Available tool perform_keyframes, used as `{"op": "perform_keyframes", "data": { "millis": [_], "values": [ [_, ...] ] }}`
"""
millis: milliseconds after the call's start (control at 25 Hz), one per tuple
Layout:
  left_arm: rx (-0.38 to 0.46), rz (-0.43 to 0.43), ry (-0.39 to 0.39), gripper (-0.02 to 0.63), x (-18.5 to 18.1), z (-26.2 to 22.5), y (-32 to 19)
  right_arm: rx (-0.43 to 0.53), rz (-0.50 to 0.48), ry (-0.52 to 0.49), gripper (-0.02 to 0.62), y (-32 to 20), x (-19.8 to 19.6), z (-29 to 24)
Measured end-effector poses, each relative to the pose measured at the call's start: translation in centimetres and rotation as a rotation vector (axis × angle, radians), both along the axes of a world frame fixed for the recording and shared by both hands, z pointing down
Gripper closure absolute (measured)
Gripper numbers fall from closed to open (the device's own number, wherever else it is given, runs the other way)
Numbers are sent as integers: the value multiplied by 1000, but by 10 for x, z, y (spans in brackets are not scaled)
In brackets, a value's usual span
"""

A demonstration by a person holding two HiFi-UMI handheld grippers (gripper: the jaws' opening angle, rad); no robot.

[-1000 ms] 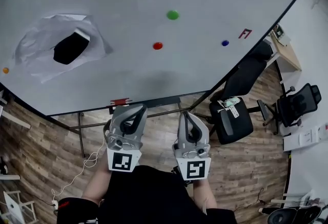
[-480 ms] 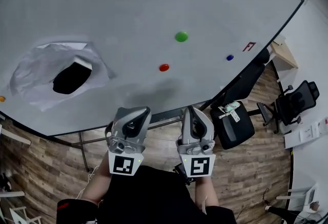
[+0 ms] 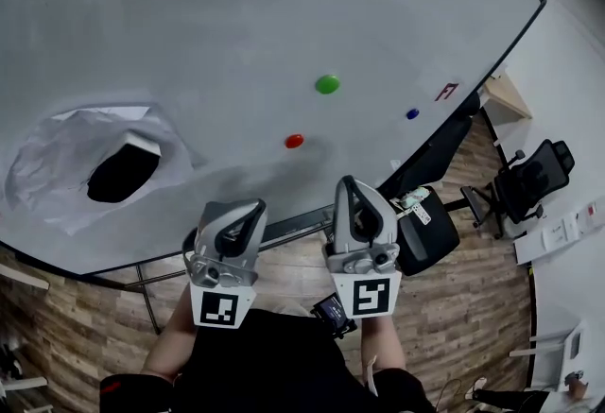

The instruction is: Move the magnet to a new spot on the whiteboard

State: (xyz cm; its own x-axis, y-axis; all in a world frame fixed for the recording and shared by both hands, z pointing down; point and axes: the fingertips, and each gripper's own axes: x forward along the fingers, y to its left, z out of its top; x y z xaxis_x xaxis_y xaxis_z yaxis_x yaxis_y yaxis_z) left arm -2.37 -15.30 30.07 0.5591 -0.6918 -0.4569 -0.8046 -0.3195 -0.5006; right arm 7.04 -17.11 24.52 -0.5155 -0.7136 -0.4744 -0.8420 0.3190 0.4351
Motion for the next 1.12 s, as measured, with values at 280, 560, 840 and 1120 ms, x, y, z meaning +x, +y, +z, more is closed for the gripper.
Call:
{"op": "perform_keyframes", "data": {
  "millis": [280,560,840,1120],
  "values": [
    [-1,-28,14,604,-3,-4,-10,50,-37,6,581,-18,-2,-29],
    [13,-65,21,604,-2,-13,-19,58,-57,2,580,-46,-6,-50],
    [15,-103,33,604,-3,-15,-27,46,-89,18,528,-66,-16,-62],
    [22,-143,28,604,-5,-17,-28,41,-130,36,482,-78,-29,-67]
  ]
}}
